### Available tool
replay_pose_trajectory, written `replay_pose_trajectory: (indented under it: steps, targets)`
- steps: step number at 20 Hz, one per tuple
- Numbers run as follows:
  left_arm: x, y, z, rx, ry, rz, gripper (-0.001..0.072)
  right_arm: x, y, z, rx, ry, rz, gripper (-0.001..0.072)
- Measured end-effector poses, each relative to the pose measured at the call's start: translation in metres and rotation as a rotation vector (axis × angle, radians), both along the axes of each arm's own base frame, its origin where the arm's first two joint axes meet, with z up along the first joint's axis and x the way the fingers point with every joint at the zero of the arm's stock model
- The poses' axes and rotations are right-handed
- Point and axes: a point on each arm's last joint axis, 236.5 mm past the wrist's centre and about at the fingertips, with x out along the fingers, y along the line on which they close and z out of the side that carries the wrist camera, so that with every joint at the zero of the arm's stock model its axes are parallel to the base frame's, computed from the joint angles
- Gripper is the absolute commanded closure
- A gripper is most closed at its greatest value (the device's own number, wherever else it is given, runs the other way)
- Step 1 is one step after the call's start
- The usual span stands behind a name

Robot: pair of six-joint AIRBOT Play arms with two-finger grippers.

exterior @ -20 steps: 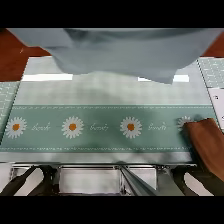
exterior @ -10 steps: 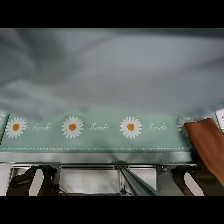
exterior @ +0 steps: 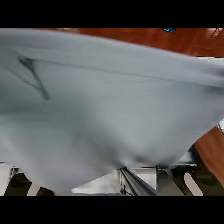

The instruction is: Fold the shirts.

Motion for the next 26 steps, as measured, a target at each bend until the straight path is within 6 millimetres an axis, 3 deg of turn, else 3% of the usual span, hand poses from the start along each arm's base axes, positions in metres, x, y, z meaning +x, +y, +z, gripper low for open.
replay_pose_trajectory:
  steps: [5,8,12,15,17,20,23,26]
  targets:
    - [0.11,0.002,-0.163,-0.152,0.409,-0.036,0.0692,0.089,0.01,-0.092,0.085,0.168,0.035,0.0683]
    - [0.171,-0.005,-0.25,-0.276,0.565,-0.059,0.0692,0.151,0.014,-0.152,0.14,0.255,0.042,0.0683]
    - [0.244,-0.014,-0.335,-0.442,0.673,-0.066,0.0692,0.235,0.008,-0.224,0.186,0.32,0.002,0.0683]
    - [0.284,-0.022,-0.374,-0.542,0.736,-0.077,0.0692,0.288,0.004,-0.258,0.21,0.342,-0.017,0.0683]
    - [0.294,-0.029,-0.393,-0.587,0.794,-0.092,0.0692,0.311,0.003,-0.272,0.228,0.351,-0.03,0.0683]
    - [0.289,-0.037,-0.401,-0.589,0.869,-0.148,0.0692,0.323,-0.002,-0.284,0.24,0.377,-0.037,0.0682]
    - [0.265,-0.045,-0.395,-0.546,0.947,-0.235,0.0692,0.309,-0.013,-0.294,0.247,0.466,-0.029,0.0682]
    - [0.223,-0.046,-0.407,-0.489,1.072,-0.266,0.0692,0.269,-0.019,-0.319,0.206,0.637,0.018,0.0682]
